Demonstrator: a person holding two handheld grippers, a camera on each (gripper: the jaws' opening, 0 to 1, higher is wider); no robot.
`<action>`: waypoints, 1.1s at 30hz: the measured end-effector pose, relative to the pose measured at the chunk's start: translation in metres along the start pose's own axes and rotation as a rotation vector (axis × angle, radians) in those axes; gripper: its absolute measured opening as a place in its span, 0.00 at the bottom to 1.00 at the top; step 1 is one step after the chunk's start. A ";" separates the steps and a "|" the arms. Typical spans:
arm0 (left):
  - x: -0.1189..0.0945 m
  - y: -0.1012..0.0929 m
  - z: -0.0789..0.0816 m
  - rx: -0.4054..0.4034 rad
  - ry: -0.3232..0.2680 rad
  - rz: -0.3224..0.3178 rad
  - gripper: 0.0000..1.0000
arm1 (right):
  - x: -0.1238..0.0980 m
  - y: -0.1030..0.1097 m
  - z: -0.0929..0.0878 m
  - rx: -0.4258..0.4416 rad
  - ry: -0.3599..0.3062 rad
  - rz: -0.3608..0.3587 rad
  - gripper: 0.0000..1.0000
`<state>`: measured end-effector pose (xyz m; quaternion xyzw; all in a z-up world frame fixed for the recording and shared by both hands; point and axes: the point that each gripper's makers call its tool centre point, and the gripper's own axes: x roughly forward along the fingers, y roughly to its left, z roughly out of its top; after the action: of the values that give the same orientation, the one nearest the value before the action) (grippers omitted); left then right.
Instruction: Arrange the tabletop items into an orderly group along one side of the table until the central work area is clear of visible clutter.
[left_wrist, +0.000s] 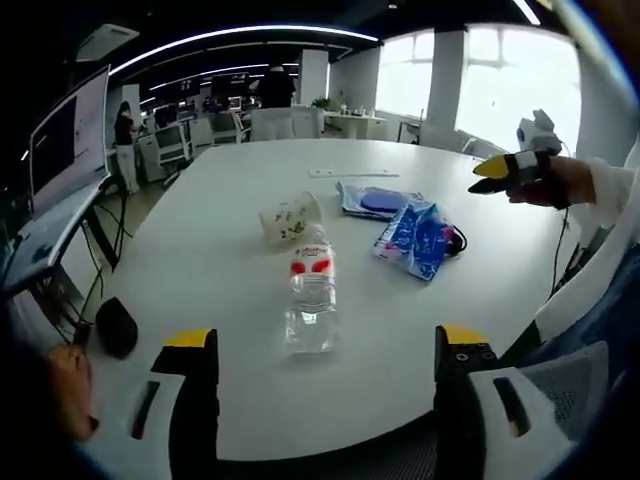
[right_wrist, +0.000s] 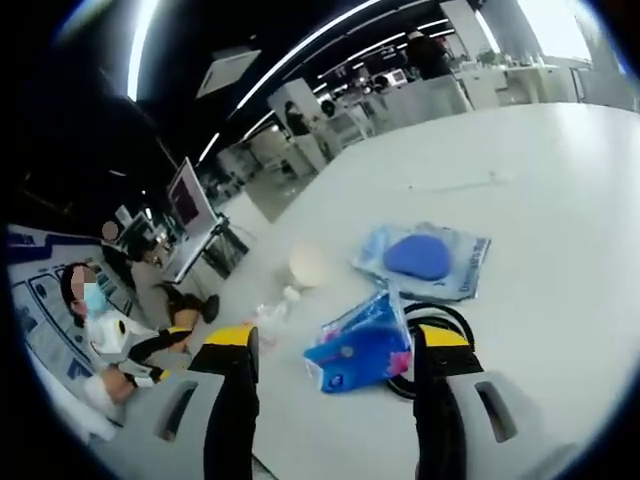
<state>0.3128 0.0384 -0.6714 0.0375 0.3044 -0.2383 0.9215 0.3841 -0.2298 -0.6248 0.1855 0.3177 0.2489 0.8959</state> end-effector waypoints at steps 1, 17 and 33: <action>0.000 -0.002 -0.002 -0.002 0.002 -0.002 0.92 | 0.003 0.003 0.002 -0.005 0.003 0.006 0.61; 0.004 -0.012 -0.003 0.054 -0.002 -0.025 0.88 | 0.037 0.031 0.028 -0.082 0.029 0.081 0.60; 0.001 0.000 0.000 -0.024 -0.033 0.004 0.84 | 0.094 0.065 0.036 -0.144 0.120 0.176 0.60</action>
<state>0.3134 0.0384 -0.6721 0.0233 0.2921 -0.2334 0.9272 0.4500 -0.1306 -0.6116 0.1324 0.3347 0.3595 0.8609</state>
